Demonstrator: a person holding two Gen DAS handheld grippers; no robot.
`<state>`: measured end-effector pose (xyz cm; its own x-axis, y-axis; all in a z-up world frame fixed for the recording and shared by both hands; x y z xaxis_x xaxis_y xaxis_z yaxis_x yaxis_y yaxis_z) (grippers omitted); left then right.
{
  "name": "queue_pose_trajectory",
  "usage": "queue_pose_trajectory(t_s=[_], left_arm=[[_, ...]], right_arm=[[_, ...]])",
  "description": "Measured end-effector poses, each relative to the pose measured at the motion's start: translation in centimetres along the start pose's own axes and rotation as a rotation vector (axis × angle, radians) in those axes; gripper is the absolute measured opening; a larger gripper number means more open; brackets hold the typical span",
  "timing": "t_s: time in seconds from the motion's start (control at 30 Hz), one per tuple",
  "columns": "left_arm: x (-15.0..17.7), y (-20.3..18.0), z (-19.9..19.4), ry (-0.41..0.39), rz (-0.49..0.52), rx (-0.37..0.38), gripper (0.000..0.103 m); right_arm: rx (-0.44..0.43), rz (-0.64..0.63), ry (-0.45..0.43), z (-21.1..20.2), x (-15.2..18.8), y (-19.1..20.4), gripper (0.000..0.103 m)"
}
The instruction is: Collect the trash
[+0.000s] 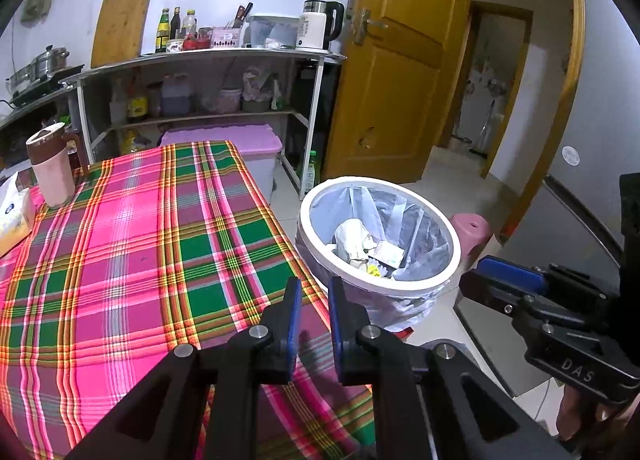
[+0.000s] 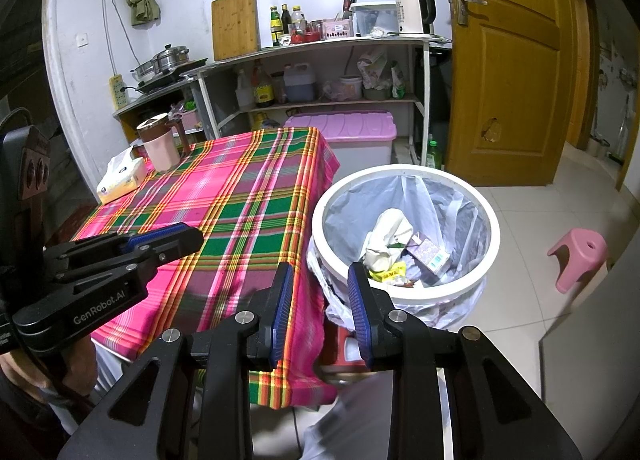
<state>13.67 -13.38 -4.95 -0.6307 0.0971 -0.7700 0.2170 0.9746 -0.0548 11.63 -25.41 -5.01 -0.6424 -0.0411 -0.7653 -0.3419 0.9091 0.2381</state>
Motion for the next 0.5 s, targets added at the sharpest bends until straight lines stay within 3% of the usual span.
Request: queue_pose_trajectory(t_s=[0.5], left_arm=[[-0.04,-0.06,0.00,0.002,0.002,-0.001,0.013]], right_arm=[[0.001,0.000,0.001,-0.01,-0.01,0.02,0.029]])
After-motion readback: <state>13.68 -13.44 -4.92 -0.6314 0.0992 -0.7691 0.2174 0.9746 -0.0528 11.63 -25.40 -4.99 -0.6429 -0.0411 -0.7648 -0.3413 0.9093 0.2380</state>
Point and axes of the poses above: each gripper's, at about its wrist camera, not at the fingertips, and z roughly the way its jaws point, y to its left, x to its underside, the point moved 9 cm from there along z, roughly the way its jaws point, and after that the axes turned 10 degrees about -x, right-handed, at the moved point
